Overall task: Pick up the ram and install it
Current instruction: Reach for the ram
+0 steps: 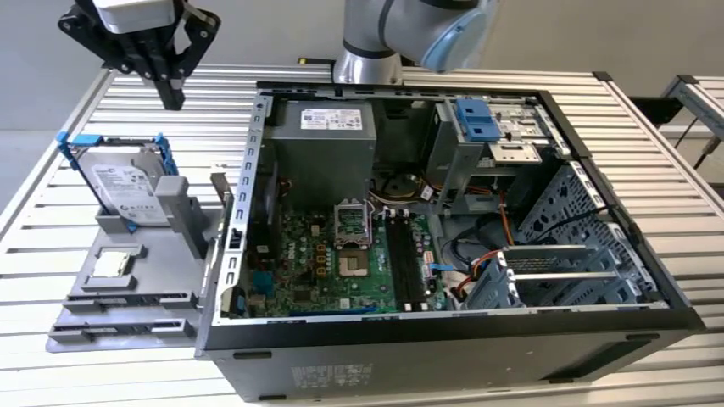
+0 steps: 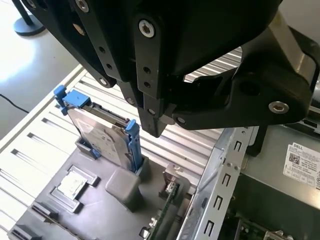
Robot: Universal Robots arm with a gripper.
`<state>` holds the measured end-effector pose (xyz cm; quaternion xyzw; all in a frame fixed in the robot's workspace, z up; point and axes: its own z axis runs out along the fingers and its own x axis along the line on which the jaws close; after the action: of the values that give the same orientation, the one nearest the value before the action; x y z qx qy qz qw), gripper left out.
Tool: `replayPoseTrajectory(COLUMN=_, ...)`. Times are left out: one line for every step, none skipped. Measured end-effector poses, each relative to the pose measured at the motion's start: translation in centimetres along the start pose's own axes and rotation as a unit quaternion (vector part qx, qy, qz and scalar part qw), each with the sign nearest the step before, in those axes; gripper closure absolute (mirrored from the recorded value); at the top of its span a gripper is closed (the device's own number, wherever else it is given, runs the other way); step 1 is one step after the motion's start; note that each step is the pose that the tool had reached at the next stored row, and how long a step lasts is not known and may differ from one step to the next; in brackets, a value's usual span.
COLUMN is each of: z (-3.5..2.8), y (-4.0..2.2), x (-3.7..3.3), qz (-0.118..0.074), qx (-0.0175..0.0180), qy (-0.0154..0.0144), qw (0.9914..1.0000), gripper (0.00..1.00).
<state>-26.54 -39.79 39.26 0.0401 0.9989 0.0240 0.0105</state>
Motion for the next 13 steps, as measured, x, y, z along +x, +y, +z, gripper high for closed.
replayPoseTrajectory(z=-0.01, y=-0.02, x=0.22, qz=0.000, qx=0.0000, qy=0.0000, qw=1.00000, gripper=1.00)
replayPoseTrajectory(z=-0.01, y=-0.04, x=0.46, qz=0.000, qx=0.0000, qy=0.0000, qw=1.00000, gripper=1.00)
replayPoseTrajectory(z=-0.02, y=-0.05, x=0.67, qz=0.000, qx=0.0000, qy=0.0000, qw=1.00000, gripper=1.00)
replayPoseTrajectory(z=-0.02, y=-0.07, x=0.91, qz=0.000, qx=0.0000, qy=0.0000, qw=1.00000, gripper=1.00)
replayPoseTrajectory(z=-0.02, y=-0.09, x=1.14, qz=0.000, qx=0.0000, qy=0.0000, qw=1.00000, gripper=1.00)
replayPoseTrajectory(z=-0.03, y=-0.11, x=1.40, qz=0.001, qx=0.0000, qy=0.0000, qw=1.00000, gripper=1.00)
replayPoseTrajectory(z=-0.04, y=-0.13, x=1.64, qz=0.001, qx=0.0000, qy=0.0000, qw=1.00000, gripper=1.00)
replayPoseTrajectory(z=-0.04, y=-0.15, x=1.91, qz=0.001, qx=0.0000, qy=0.0000, qw=1.00000, gripper=1.00)
replayPoseTrajectory(z=-0.05, y=-0.17, x=2.19, qz=0.001, qx=0.0000, qy=0.0000, qw=1.00000, gripper=1.00)
replayPoseTrajectory(z=-0.06, y=-0.20, x=2.46, qz=0.001, qx=0.0000, qy=0.0000, qw=1.00000, gripper=1.00)
replayPoseTrajectory(z=-0.06, y=-0.22, x=2.73, qz=0.001, qx=0.0000, qy=0.0000, qw=1.00000, gripper=1.00)
replayPoseTrajectory(z=-0.07, y=-0.24, x=3.01, qz=0.001, qx=0.0000, qy=-0.0001, qw=1.00000, gripper=1.00)
replayPoseTrajectory(z=-0.07, y=-0.26, x=3.27, qz=0.001, qx=0.0000, qy=-0.0001, qw=1.00000, gripper=1.00)
